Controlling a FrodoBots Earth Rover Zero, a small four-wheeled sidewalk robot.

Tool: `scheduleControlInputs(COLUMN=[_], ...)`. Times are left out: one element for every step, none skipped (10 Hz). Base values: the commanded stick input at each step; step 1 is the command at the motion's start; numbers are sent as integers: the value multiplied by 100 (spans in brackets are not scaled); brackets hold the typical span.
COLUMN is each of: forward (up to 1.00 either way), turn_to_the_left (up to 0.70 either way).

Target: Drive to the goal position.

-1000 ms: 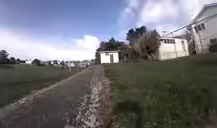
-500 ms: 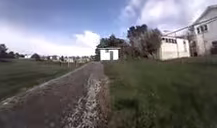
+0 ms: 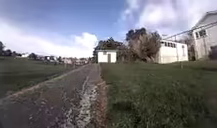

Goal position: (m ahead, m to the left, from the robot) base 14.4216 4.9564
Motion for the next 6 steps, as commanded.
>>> scheduleControlInputs(forward=[70,70,70,70,70,70], turn_to_the_left=[-34,-34,-34,-34,-34,-20])
